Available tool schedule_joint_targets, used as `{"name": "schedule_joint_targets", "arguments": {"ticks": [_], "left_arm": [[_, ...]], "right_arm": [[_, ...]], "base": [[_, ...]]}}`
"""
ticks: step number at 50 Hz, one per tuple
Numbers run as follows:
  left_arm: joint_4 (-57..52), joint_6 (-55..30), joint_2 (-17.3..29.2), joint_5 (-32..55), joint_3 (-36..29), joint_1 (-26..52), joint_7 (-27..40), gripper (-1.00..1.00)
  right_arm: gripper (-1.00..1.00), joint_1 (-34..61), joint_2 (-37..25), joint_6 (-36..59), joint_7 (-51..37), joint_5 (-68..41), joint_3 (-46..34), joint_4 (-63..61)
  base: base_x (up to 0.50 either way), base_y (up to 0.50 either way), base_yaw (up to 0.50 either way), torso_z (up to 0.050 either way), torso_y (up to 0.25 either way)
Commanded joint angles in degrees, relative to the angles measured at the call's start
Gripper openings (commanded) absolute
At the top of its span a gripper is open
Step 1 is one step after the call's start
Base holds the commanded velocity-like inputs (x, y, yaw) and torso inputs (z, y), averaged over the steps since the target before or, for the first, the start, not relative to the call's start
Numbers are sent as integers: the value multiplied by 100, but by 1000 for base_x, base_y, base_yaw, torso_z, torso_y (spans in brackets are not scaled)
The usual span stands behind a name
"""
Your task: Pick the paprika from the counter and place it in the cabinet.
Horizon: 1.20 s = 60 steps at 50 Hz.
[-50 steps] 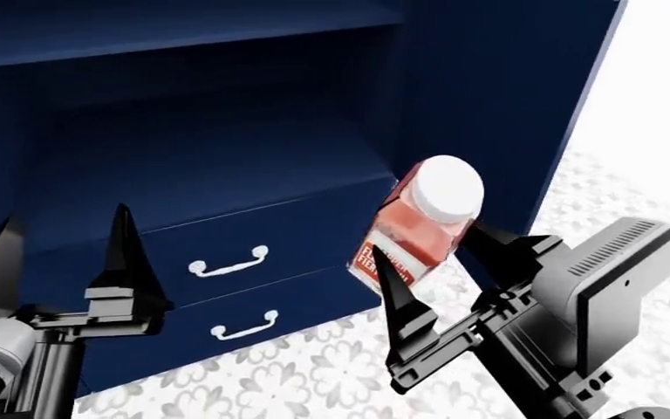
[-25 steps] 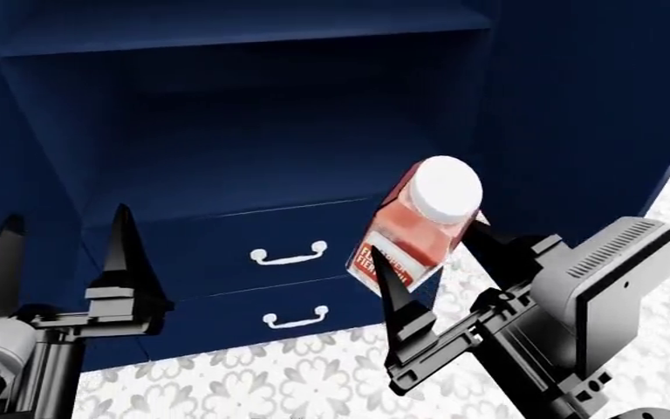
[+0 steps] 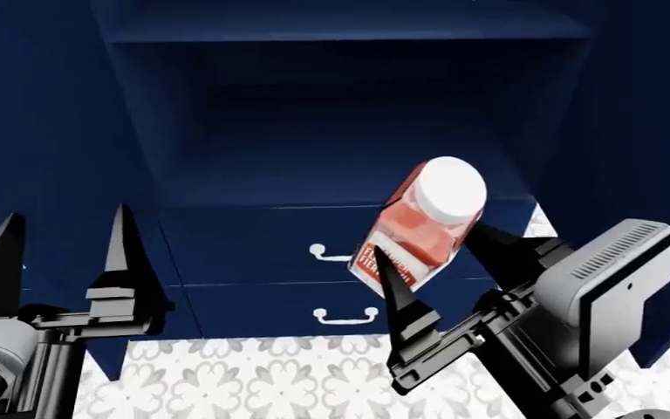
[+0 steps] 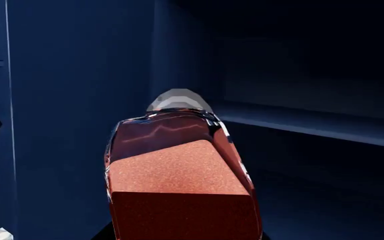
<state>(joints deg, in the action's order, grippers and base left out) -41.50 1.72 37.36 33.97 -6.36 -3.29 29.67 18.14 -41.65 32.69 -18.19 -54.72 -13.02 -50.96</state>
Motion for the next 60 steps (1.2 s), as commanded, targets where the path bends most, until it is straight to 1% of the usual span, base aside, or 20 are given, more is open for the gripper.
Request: {"name": "schedule_joint_targets", "arguments": {"ticks": [1,4,30,48,60], "left_arm": [[-3,6,3,-5,-8,-1,1,100],[4,5,3,-1,-10,5,0,100],[6,-11,8,-17,-52,16,6,100],[-1,-2,21,-2,-39,13,20,100],[-19,28,38,69,4,-14,27,100]], "right_arm": [[-100,-21,2,-42,49,150,78,-2],[-100,-34,14,-74,59,178,75,13],[-100,-50,-4,-151,-91,-61,216,62],[-100,-11,9,-148,-40,84,74,70],[-100,29,-9,-121,-61,173,-2,14]], "base": [[0,0,500,0,0],[0,0,426,0,0],[0,0,0,0,0],[451,-204,0,0,1],[500,-74,0,0,1]]}}
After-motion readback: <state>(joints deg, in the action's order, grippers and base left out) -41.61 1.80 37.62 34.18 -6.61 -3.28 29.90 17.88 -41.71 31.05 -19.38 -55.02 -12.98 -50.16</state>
